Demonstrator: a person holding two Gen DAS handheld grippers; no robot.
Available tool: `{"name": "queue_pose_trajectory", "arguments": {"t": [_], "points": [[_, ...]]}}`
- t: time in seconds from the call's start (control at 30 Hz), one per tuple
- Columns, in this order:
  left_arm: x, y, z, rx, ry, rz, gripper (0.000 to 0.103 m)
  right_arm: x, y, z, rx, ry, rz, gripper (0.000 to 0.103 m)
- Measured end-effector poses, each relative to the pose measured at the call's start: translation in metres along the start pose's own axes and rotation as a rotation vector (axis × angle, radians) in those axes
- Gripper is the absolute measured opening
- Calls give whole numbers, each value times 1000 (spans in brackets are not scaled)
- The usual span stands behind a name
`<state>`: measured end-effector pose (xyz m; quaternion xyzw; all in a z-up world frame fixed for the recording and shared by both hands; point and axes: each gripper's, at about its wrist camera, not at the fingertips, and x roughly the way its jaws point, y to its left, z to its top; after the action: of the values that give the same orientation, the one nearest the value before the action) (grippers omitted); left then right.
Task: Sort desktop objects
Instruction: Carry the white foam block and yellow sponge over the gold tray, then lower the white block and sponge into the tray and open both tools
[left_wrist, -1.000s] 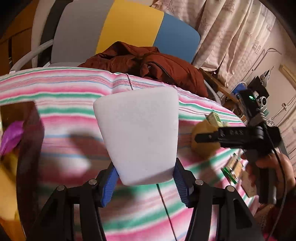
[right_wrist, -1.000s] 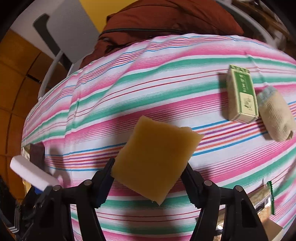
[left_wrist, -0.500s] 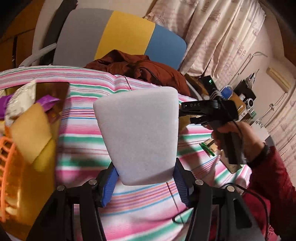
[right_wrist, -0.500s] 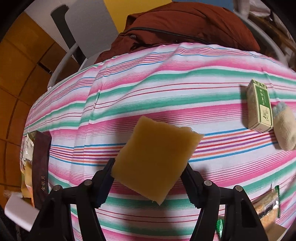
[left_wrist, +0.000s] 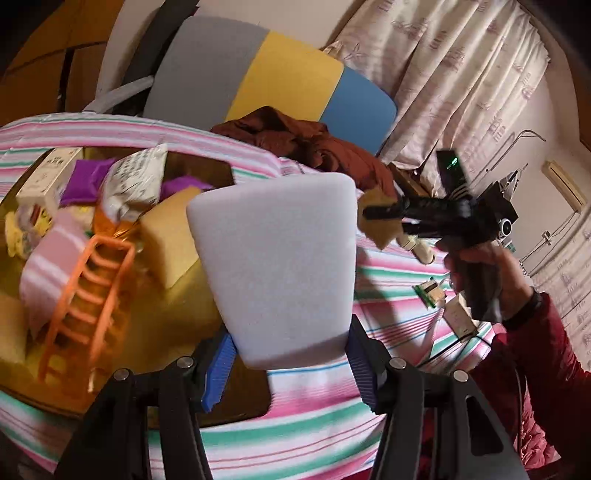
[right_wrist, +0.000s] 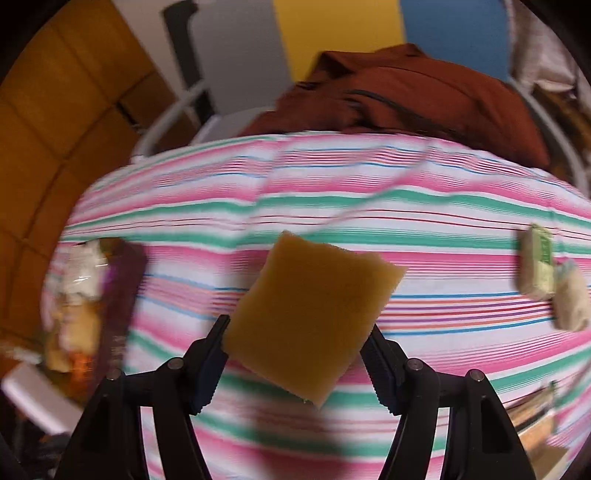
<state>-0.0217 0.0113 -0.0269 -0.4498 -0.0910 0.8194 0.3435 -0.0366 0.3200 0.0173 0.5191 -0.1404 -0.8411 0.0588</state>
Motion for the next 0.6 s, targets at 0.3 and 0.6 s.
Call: {"name": "queue_pose_trajectory", "arguments": {"t": [0.3,0.6], "points": [[-16,27,11,29,80,59,58,-19,132,-22,-215,-35,193,68],[-3,42,8,153,274,182,61,2,195,-37,-283,19,236,68]]}}
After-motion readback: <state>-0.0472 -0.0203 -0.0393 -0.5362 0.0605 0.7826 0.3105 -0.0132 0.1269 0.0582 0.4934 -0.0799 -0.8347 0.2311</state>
